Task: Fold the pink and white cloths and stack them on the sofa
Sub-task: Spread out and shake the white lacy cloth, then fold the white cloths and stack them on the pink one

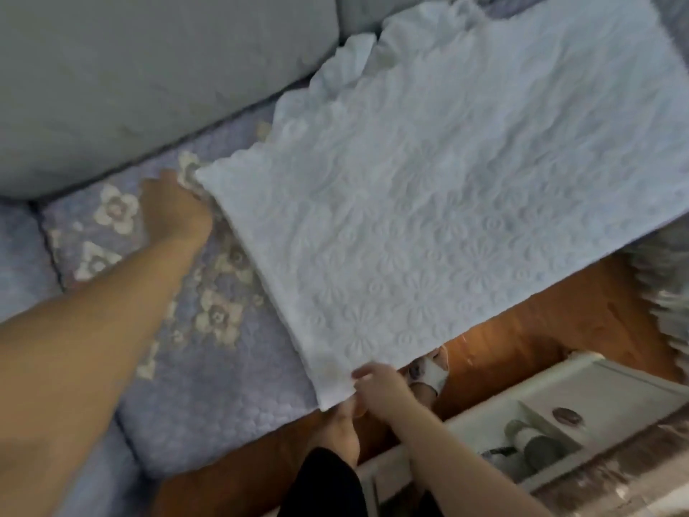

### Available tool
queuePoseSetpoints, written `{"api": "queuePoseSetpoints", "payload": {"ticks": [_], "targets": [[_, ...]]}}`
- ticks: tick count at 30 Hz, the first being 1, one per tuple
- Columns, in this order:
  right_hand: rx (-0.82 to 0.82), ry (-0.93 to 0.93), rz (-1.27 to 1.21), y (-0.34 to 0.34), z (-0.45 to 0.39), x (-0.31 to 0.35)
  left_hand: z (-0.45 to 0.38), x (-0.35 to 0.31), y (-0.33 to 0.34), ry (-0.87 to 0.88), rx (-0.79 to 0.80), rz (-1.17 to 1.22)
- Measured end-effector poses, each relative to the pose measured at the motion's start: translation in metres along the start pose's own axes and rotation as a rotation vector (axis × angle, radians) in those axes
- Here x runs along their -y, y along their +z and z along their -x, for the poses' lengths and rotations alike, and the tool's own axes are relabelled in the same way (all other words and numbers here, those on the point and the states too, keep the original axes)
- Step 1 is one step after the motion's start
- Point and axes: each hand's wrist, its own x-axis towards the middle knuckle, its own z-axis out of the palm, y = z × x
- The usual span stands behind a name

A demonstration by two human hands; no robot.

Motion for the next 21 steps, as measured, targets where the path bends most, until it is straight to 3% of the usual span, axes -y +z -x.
{"api": "queuePoseSetpoints", "payload": {"ticks": [3,6,9,11,16,18,21], "targets": [[-0.096,-0.069,-0.1,-0.059,0.002,0.024,0.082,0.004,0.057,0.368,0.132,-0.097],[-0.234,0.019,0.138,-0.134,0.009,0.037,0.166,0.006,0.091,0.674,0.347,-0.232],[-0.346,0.027,0.385,-0.209,0.022,0.055,0.193,0.016,0.103,0.527,0.539,-0.363],[-0.422,0.003,0.379,-0.255,0.028,0.072,0.19,0.003,0.101,0.427,0.62,-0.427],[-0.457,-0.128,0.363,-0.369,0.042,0.131,0.156,-0.109,0.056,0.137,0.837,-0.669],[-0.465,-0.17,0.45,-0.425,0.041,0.158,0.135,-0.171,0.047,0.188,0.838,-0.707],[-0.489,-0.26,0.533,-0.523,0.022,0.216,0.114,-0.284,0.064,0.333,0.725,-0.385]]}}
